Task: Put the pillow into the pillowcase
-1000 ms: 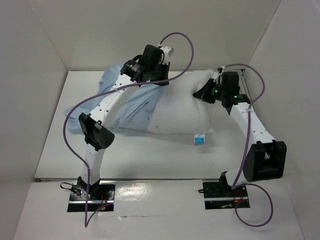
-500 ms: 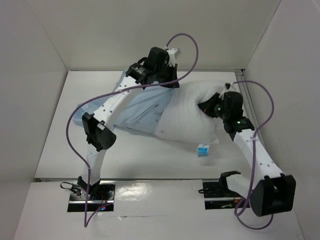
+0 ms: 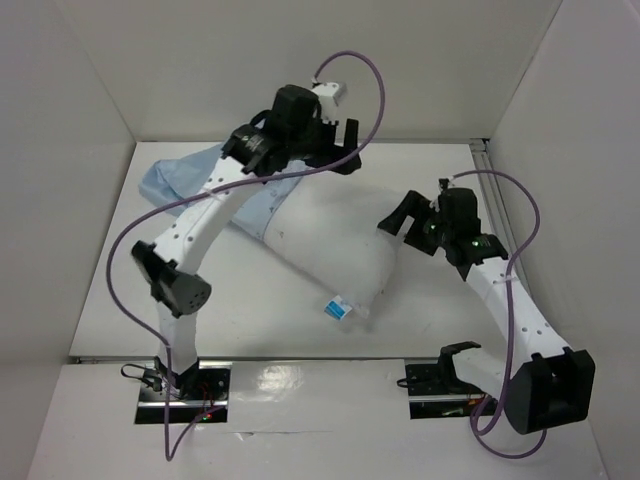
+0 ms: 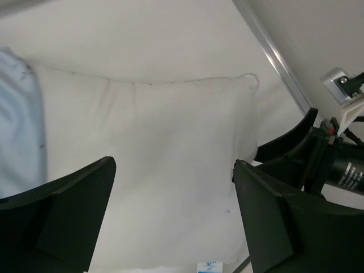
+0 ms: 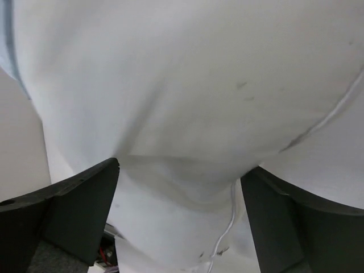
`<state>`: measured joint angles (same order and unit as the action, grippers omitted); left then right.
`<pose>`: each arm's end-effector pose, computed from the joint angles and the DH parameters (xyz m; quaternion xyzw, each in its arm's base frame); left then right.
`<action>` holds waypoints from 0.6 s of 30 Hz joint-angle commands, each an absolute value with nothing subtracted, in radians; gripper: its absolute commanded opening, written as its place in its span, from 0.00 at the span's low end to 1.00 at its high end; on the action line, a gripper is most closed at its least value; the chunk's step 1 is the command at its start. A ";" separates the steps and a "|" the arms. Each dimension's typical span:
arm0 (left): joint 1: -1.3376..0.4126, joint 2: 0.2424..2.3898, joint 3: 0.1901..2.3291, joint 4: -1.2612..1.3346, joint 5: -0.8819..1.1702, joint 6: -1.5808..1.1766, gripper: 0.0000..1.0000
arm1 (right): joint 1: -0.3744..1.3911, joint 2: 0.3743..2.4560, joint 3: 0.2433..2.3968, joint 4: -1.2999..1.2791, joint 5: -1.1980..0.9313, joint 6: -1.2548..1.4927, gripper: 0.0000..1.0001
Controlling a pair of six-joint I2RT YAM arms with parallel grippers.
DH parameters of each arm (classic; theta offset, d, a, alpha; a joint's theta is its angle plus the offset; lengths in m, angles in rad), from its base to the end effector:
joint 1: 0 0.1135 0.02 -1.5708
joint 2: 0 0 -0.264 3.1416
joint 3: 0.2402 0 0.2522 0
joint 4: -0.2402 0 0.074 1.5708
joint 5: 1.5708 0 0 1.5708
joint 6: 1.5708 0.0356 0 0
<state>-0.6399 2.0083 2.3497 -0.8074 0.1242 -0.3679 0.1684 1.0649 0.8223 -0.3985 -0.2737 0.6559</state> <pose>0.3505 -0.2664 0.4421 0.1475 0.8374 -0.2991 0.4331 0.2262 0.0482 0.2791 0.1544 0.8741 0.2896 0.3581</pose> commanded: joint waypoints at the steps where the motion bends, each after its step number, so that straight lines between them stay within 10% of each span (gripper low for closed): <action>1: -0.646 1.781 2.256 -0.792 -0.063 -0.327 0.97 | 0.172 1.071 0.955 -0.478 -0.242 0.588 0.98; 8: -0.646 1.455 1.814 -0.710 -0.331 -0.386 0.74 | 0.163 1.042 1.012 -0.603 -0.195 0.575 1.00; 18: -0.586 1.131 0.958 -0.363 -0.370 -0.683 0.94 | 0.153 0.919 0.868 -0.683 -0.310 0.566 1.00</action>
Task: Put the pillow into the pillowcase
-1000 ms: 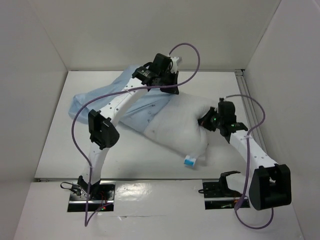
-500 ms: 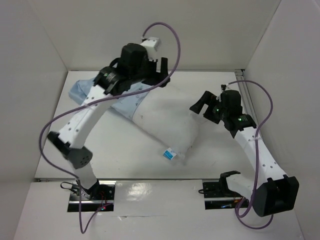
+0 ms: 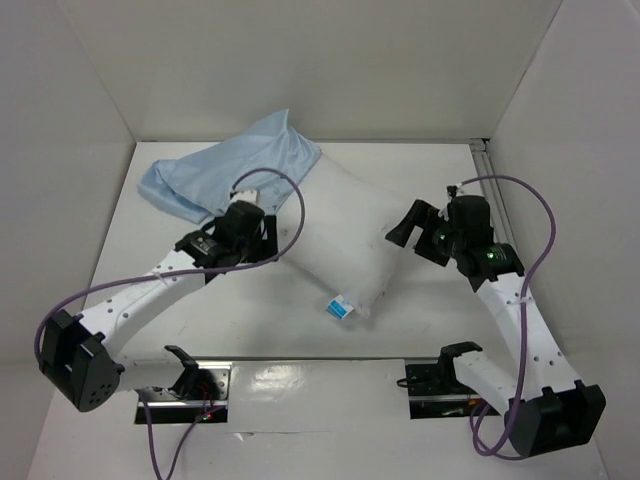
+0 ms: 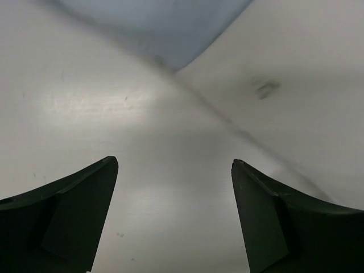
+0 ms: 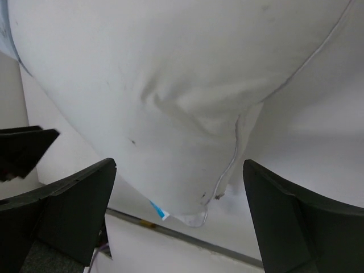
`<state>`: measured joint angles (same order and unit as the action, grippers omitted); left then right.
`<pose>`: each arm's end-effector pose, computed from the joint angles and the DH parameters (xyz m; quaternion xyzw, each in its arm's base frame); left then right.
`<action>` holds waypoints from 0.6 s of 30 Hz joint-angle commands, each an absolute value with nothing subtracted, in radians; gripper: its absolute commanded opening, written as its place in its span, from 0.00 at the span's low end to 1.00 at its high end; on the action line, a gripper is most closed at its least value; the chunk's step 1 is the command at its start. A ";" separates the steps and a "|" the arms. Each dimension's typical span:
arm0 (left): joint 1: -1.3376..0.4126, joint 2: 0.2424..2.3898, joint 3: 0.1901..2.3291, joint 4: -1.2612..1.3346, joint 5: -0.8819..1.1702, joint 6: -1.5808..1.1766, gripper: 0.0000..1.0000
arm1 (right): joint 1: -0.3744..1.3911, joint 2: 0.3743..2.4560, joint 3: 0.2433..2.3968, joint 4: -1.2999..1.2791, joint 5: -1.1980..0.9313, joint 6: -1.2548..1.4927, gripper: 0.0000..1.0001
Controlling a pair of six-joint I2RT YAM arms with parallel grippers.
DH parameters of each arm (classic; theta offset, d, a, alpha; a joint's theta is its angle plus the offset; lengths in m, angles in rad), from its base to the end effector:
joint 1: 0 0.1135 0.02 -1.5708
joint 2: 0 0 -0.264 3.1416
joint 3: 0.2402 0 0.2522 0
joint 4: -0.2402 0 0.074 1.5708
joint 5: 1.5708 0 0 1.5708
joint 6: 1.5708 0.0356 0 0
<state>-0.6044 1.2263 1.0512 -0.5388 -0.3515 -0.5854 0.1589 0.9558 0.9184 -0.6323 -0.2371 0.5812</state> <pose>0.2239 -0.1398 0.3081 -0.0641 0.8962 -0.0975 0.4279 0.1960 0.0399 0.3125 0.1370 0.8848 0.2556 0.3646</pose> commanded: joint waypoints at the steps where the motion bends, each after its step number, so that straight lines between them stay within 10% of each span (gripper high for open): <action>1: -0.586 1.117 0.874 -0.282 -0.361 -0.701 0.94 | 0.153 0.904 0.855 -0.693 -0.319 0.566 1.00; 18: -0.423 1.373 0.650 0.258 -0.270 -0.676 0.94 | 0.153 1.005 0.767 -0.614 -0.613 0.471 1.00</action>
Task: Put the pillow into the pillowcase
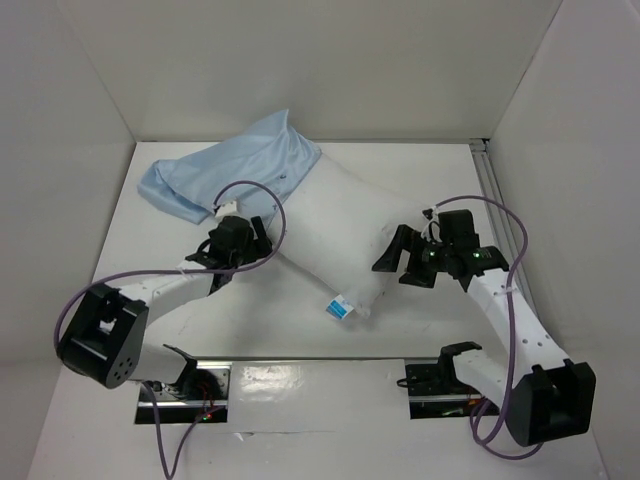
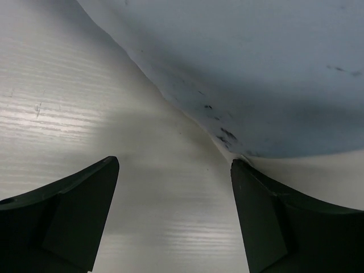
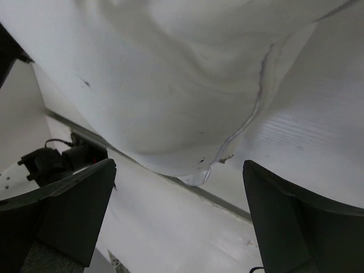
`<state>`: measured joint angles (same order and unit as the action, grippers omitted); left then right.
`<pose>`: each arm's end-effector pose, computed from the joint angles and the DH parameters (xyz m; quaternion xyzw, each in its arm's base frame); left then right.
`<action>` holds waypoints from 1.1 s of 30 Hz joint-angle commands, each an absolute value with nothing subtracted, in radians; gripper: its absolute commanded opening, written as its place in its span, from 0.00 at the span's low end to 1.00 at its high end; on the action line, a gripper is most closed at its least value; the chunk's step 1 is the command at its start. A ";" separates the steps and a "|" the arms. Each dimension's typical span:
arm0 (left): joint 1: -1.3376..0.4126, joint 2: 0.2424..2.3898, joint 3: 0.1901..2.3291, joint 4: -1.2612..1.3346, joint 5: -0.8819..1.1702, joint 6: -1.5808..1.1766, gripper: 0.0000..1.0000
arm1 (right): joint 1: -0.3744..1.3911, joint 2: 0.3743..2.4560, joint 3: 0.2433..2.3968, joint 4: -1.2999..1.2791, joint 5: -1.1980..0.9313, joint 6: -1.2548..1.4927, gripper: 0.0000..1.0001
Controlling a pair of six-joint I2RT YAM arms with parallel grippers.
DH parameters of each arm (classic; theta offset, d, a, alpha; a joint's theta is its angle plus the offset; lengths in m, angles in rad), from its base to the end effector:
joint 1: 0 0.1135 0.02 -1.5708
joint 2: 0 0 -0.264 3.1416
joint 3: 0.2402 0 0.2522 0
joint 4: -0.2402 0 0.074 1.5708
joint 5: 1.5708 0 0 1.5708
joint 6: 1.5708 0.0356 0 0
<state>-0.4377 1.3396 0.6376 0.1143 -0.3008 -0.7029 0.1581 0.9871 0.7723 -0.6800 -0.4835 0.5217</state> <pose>0.2537 -0.1071 0.1982 -0.1853 0.8546 -0.1408 0.4641 0.1876 0.0467 0.2579 0.0875 0.9152 0.3203 0.2282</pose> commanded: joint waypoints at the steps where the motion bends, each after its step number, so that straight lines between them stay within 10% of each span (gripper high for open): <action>1: -0.423 1.382 0.660 0.267 -0.270 -0.676 0.92 | 0.153 1.014 0.767 -0.592 -0.639 0.471 1.00; 16: -0.405 1.534 0.814 0.313 -0.290 -0.637 0.81 | 0.391 1.173 0.718 -0.233 -0.549 0.577 1.00; 18: -0.405 1.546 0.827 0.322 -0.276 -0.637 0.81 | 0.400 1.215 0.730 -0.200 -0.488 0.632 0.68; 20: -0.405 1.559 0.839 0.322 -0.276 -0.637 0.81 | 0.400 1.224 0.744 -0.209 -0.401 0.664 0.00; 24: -0.405 1.569 0.859 0.311 -0.308 -0.588 0.82 | 0.329 1.146 0.755 -0.193 -0.414 0.684 0.00; 30: -0.364 1.551 0.815 0.386 -0.292 -0.543 0.58 | 0.233 1.166 0.844 -0.244 -0.598 0.647 0.00; 33: -0.345 1.575 0.830 0.388 -0.258 -0.532 0.69 | 0.233 1.187 0.902 -0.277 -0.621 0.617 0.00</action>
